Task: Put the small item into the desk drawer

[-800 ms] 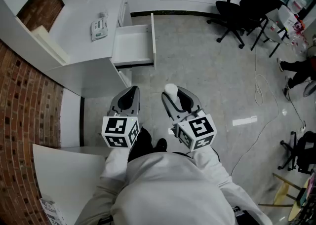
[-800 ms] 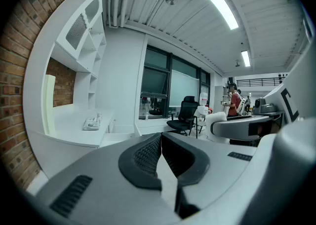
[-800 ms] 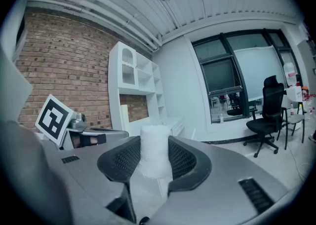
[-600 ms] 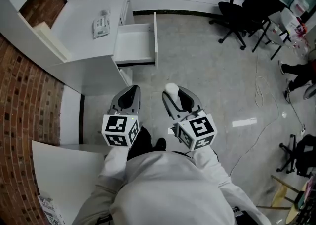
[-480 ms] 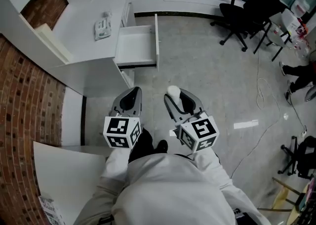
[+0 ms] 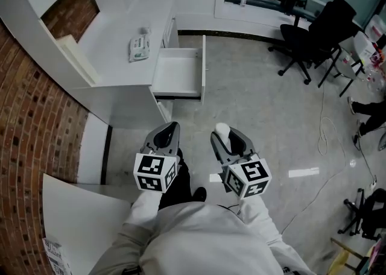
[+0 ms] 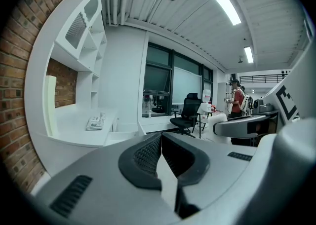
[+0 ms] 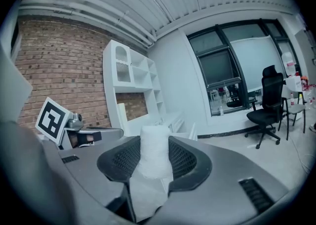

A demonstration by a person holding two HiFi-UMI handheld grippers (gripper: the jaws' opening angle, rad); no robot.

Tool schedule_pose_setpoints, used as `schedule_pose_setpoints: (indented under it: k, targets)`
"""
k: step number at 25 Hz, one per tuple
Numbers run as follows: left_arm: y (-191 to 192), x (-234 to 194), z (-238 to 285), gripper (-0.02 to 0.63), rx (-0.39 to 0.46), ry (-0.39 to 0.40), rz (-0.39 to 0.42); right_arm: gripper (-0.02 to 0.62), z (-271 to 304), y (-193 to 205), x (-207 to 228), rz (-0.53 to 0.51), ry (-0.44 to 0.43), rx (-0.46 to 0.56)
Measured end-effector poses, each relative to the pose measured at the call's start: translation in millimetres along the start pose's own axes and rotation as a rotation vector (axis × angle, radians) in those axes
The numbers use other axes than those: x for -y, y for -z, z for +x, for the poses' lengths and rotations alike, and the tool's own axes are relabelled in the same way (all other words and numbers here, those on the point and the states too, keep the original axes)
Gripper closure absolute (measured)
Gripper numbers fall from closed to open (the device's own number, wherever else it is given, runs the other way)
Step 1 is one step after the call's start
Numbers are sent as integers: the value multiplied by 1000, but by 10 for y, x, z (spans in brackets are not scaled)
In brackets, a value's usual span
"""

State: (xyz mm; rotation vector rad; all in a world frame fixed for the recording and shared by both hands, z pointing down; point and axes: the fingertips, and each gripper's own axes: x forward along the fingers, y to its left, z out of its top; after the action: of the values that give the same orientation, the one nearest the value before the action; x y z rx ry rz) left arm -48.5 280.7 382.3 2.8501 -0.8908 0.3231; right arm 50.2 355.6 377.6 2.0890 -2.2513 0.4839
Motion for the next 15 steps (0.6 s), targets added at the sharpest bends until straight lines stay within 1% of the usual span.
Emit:
schedule_pose_setpoints:
  k: [8,15]
  targets:
    - [-103,-368,386,586,9,-11,-7,405,452,-156,170,11,4,7]
    - [-203,-832,904,587,7,-14,-31,405,1084,-360,381,-7,13,-8]
